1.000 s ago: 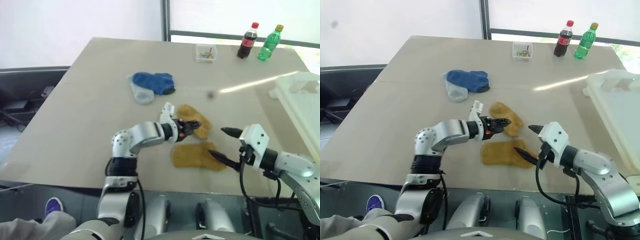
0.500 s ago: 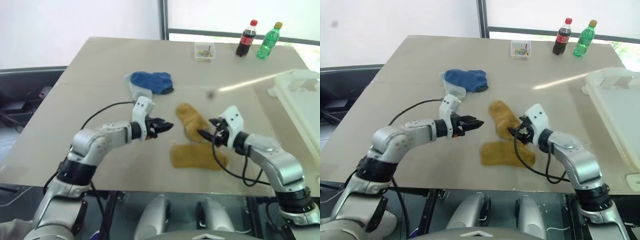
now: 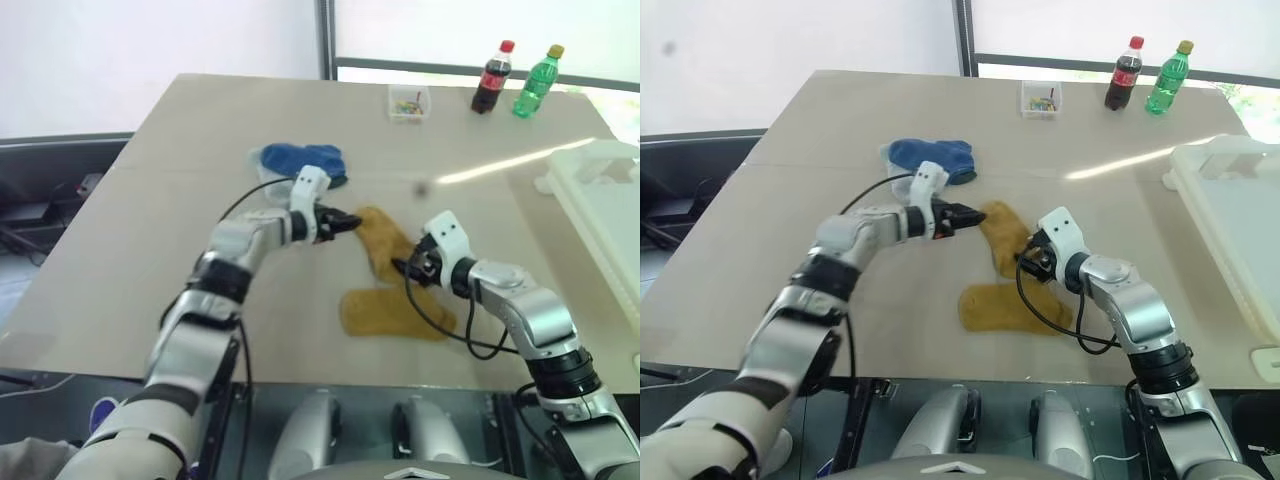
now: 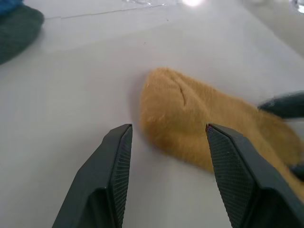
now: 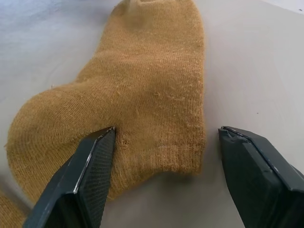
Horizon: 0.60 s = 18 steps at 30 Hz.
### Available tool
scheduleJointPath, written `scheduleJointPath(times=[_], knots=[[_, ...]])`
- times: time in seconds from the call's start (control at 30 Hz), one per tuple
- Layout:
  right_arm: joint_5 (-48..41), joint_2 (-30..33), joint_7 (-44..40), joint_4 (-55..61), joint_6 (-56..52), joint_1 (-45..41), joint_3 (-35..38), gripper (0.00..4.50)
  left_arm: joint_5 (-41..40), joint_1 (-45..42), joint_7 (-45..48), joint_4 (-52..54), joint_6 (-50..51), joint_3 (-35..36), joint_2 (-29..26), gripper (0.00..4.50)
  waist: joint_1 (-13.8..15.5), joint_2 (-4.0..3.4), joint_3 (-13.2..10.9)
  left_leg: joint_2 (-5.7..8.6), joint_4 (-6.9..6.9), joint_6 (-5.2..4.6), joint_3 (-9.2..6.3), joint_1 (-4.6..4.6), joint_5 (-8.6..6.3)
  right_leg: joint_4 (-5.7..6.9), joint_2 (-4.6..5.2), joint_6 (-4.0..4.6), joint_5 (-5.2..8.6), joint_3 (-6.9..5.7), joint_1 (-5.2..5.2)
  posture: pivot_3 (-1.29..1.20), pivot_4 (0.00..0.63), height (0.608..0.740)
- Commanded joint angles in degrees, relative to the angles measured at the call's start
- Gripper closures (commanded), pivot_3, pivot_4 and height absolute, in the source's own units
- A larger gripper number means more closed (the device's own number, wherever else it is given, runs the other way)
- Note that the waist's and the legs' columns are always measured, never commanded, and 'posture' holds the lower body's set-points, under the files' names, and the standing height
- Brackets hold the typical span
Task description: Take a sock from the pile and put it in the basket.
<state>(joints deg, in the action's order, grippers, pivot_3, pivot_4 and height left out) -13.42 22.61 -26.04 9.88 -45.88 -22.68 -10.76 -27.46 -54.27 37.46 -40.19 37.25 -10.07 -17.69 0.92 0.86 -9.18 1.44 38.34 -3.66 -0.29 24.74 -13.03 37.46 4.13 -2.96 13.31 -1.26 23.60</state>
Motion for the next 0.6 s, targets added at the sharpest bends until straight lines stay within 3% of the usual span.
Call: scheduleJointPath(times=[0.03,0.1,0.17,0.23,0.27,0.3,0.37,0.4,0.6], knots=[[0.13,0.9,-0.57,0.49,-1.62,0.74,0.69,0.95,2.53,-4.31,0.23,-6.44,-2.71,2.93,3.01,1.91,-0.21,0.01,-0.01,0.0,0.0,-0.01,0.01,0.0,-0.01,0.0,0.0,-0.01,-0.01,0.02,0.0,0.0,0.15,0.729],[-0.2,1.1,-0.84,1.03,-2.29,0.85,1.12,0.95,4.31,-5.59,0.23,-9.63,-4.27,3.49,4.1,1.91,-0.4,0.01,-0.01,0.0,-0.01,-0.04,0.02,-0.01,-0.03,0.08,-0.01,-0.02,-0.01,0.02,0.03,0.0,0.15,0.729],[-1.0,1.38,-1.68,1.31,-3.12,1.19,1.57,1.49,5.92,-6.56,0.16,-13.04,-5.26,3.99,4.94,2.43,-0.45,0.01,-0.01,-0.03,-0.03,-0.04,0.02,-0.03,-0.03,0.17,-0.02,-0.01,0.0,0.03,0.07,0.0,0.15,0.729],[-1.34,1.9,-2.67,0.89,-3.21,1.38,1.55,2.32,6.25,-7.32,-0.01,-15.74,-5.2,5.68,5.85,3.18,-0.36,0.01,-0.01,-0.03,-0.04,-0.04,-0.01,-0.03,-0.03,0.18,-0.02,-0.01,0.0,0.0,0.07,0.0,0.15,0.729],[-1.13,2.28,-3.02,0.29,-2.89,1.23,1.43,2.51,6.21,-7.58,-0.21,-16.37,-4.96,6.6,6.13,3.39,-0.32,0.01,-0.01,-0.03,-0.04,-0.04,-0.01,-0.03,-0.03,0.17,-0.02,-0.01,0.0,0.0,0.07,0.0,0.15,0.729],[-0.88,2.69,-3.32,-0.06,-2.63,1.14,1.32,3.18,6.36,-7.71,-0.02,-16.55,-4.65,7.34,6.29,4.04,-0.32,0.01,-0.01,-0.02,-0.04,-0.04,0.0,-0.03,-0.03,0.16,0.0,-0.01,0.0,0.0,0.06,0.0,0.15,0.729],[-0.26,4.15,-4.55,-0.96,-1.8,0.42,1.21,3.93,6.32,-7.46,-0.17,-15.06,-3.12,8.73,6.09,4.5,-0.26,0.02,-0.01,-0.01,-0.03,-0.05,0.0,-0.03,-0.04,0.16,0.02,-0.02,-0.01,0.01,0.06,0.0,0.15,0.729],[0.14,5.11,-5.28,-1.55,-1.16,-0.15,1.33,4.38,6.02,-6.8,-0.33,-12.89,-1.42,9.45,5.7,4.5,-0.24,0.02,-0.01,-0.01,-0.02,-0.06,-0.01,-0.03,-0.04,0.16,0.02,-0.02,-0.01,0.0,0.05,0.0,0.15,0.729],[-0.53,12.08,-14.01,-4.81,3.09,-4.32,1.15,4.45,-1.53,3.87,-9.87,18.51,19.49,16.73,5.2,4.5,-0.35,0.03,-0.09,-0.03,-0.03,-0.05,-0.04,0.0,-0.04,0.17,0.06,-0.01,-0.01,0.05,0.08,0.0,0.15,0.729]])
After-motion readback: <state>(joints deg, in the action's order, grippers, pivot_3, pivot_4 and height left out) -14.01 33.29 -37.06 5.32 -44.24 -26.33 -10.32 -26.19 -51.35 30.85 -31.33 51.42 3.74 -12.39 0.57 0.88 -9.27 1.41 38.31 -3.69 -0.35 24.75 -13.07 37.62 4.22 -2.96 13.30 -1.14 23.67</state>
